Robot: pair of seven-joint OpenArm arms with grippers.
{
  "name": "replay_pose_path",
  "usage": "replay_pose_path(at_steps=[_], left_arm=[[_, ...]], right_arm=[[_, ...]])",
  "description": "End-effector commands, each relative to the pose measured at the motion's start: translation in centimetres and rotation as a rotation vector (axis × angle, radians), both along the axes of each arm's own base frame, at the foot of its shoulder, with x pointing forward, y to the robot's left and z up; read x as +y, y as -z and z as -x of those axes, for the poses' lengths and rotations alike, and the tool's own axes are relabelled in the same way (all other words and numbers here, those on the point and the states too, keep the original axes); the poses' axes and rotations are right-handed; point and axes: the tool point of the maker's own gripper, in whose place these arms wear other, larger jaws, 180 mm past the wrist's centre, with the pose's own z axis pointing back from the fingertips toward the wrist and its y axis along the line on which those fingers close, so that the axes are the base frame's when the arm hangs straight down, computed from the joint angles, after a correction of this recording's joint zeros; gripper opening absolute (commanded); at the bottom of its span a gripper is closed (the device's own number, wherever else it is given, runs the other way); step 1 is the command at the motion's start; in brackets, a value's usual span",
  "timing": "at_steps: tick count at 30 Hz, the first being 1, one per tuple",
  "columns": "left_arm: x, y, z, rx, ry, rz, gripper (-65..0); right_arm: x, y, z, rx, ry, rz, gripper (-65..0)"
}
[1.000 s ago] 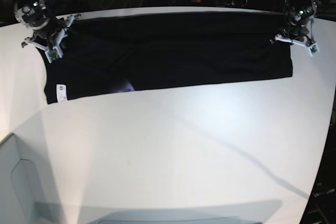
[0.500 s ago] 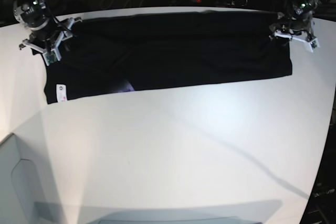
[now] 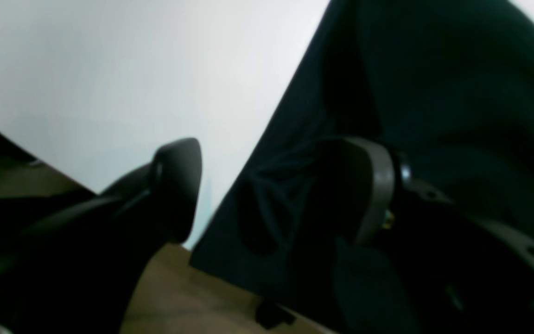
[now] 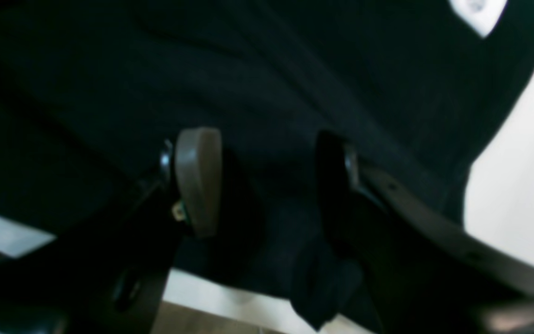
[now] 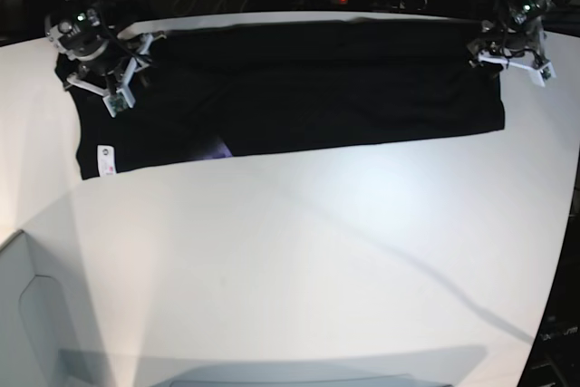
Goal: Fold the T-shirt properly
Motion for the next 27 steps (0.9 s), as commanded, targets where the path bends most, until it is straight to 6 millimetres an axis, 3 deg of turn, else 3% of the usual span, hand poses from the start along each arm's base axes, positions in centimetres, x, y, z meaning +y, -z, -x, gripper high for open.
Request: replay_pose_path(at_steps=[1,8,12,17,18,20,24,27], left_arm=[[0.3,-0.3,-0.2,-0.008,0.007,-0.016,-20.9],[0.4,0.5,0.4,0.014,-0.006,0.001,-23.1],[-0.3,0.9,0.7,0.012,-0.017,0.019,-37.9],[-0.1,1.3,0.6,-0.018,-0.033,0.006,-61.8],[0.1,1.5,0.7,-0.012,-0.036,0.006,-65.0],[0.2,1.6,0.7,-0.016,-0.039,0.004,-64.4],[-0.3,-1.9,-1.5,-0.103,0.008,-0.047,-65.0],[-2.3,-5.8,-3.7,-0.197,0.090,-0.093,-65.0]], right_arm=[[0.1,-0.6,-0.7,-0.033,-0.011,-0.012,-31.8],[0.0,0.3,-0.2,-0.006,-0.003,-0.021,-31.8],[0.0,0.3,-0.3,-0.008,-0.003,-0.020,-31.8],[0.0,0.3,-0.2,-0.006,-0.003,-0.020,-31.8],[-0.1,0.3,-0.2,-0.006,-0.004,-0.019,-31.8],[-0.1,0.3,-0.2,-0.006,-0.004,-0.019,-31.8],[-0.1,0.3,-0.2,-0.006,-0.004,-0.019,-31.8],[-0.1,0.3,-0.2,-0.006,-0.004,-0.019,-31.8]])
